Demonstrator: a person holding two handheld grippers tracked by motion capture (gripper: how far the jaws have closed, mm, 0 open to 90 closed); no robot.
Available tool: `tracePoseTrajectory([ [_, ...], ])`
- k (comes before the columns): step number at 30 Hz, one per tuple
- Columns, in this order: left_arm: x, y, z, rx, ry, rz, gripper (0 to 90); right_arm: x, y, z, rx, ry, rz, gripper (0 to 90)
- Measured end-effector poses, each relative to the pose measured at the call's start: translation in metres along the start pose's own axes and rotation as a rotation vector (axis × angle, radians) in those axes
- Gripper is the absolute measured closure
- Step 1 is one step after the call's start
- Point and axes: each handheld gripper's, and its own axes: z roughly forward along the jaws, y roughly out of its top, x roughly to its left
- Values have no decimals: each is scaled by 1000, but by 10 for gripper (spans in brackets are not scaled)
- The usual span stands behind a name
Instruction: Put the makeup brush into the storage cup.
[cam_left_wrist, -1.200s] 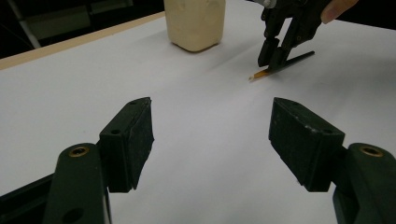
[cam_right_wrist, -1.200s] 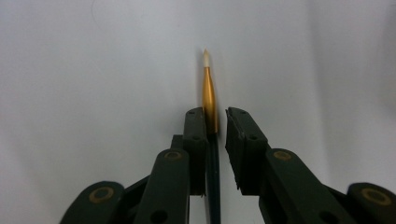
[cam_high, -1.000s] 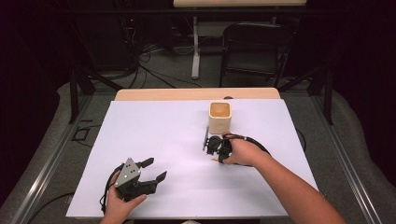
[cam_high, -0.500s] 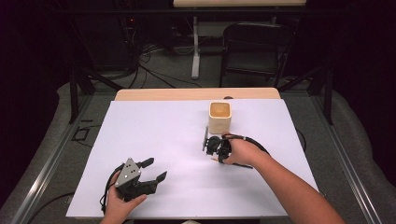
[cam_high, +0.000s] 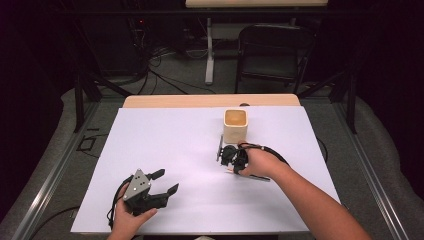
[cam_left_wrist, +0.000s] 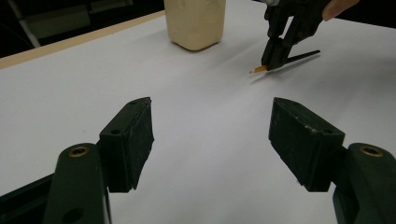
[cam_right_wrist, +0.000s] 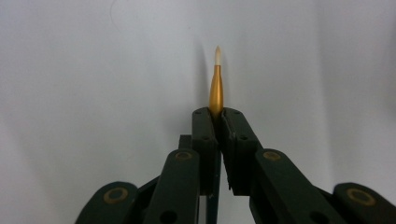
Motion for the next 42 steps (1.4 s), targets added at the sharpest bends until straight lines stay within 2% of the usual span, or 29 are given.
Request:
tracePoseTrajectory([
  [18,0,0,0,-1,2,-2,307,6,-1,-29,-59,-35,-1,840],
  [28,0,0,0,-1,1,-2,307,8,-3,-44,-122,-49,2,840],
  [42,0,0,0,0,1,-2,307,6,-6,-52,-174,-56,11,840],
])
